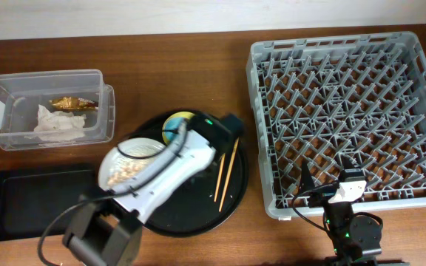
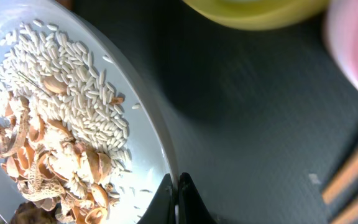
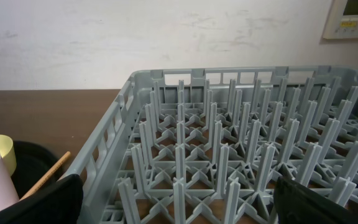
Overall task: Sort waste into correct bins and load items into the dishwasher rack
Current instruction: 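Lift the white plate and carry it left over the black tray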
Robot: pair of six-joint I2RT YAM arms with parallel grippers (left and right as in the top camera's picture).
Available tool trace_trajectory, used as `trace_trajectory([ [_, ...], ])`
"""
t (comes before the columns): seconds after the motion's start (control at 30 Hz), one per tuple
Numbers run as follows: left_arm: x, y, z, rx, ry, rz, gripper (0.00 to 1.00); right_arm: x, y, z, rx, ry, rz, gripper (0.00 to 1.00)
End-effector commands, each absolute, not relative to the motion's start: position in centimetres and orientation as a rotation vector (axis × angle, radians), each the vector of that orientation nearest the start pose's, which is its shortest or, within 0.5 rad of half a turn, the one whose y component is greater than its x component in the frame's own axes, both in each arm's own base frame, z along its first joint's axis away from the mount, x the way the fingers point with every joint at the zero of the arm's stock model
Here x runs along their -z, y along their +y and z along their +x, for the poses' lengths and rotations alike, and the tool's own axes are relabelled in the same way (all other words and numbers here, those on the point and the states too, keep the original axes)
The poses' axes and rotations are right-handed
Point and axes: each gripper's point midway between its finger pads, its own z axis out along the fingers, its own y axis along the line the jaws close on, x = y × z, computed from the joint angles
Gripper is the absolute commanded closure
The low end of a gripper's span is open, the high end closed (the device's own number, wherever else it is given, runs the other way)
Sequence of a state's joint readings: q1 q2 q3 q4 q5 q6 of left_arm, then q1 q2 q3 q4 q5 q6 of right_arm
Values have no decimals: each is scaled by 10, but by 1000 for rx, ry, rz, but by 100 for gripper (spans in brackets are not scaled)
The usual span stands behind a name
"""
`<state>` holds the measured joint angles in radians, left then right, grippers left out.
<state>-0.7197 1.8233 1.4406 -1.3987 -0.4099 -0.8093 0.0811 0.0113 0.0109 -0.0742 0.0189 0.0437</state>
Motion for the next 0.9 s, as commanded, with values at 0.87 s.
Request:
trace_trajectory([
  [0.87, -186, 142, 339, 227, 2425, -1254, 99, -155, 13, 246, -60, 1651, -9, 2],
])
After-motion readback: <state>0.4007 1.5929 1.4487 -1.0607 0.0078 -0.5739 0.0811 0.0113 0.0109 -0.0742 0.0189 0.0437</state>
